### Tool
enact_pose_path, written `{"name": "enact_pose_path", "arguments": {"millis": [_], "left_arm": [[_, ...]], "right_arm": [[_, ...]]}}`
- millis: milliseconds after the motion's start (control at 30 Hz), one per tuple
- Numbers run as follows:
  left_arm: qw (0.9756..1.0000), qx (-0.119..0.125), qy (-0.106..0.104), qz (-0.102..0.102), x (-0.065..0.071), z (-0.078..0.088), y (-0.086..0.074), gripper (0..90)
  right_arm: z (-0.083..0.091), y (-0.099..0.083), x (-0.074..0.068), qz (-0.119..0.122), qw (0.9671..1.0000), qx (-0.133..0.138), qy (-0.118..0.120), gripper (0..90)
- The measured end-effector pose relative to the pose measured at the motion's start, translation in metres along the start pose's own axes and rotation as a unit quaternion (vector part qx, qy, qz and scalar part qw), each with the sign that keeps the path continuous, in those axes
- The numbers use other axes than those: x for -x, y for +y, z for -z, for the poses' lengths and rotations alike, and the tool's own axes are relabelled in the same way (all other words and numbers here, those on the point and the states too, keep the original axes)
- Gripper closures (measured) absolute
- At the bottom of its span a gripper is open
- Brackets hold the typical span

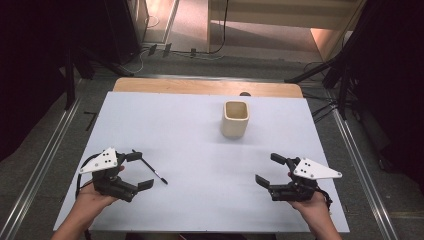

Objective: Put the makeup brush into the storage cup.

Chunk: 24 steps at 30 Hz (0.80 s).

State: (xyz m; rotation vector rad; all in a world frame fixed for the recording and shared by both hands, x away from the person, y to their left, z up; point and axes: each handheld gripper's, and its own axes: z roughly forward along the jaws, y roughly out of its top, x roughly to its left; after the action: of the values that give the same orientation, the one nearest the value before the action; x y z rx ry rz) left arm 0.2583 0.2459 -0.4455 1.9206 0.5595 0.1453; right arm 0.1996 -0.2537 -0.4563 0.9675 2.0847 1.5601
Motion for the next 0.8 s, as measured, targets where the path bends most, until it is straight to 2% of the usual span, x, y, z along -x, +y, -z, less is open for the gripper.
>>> {"name": "enact_pose_path", "arguments": {"millis": [300,800], "left_arm": [[1.0000,0.009,-0.001,0.003,-0.0004,-0.0003,-0.0021,0.1],[0.9999,0.003,-0.012,0.008,-0.0029,-0.0030,-0.0048,0.1]], "right_arm": [[-0.0003,0.0001,0.0005,0.000,1.0000,0.001,0.001,13.8],[-0.0037,-0.0015,0.0046,-0.003,1.0000,-0.001,0.002,13.8]]}}
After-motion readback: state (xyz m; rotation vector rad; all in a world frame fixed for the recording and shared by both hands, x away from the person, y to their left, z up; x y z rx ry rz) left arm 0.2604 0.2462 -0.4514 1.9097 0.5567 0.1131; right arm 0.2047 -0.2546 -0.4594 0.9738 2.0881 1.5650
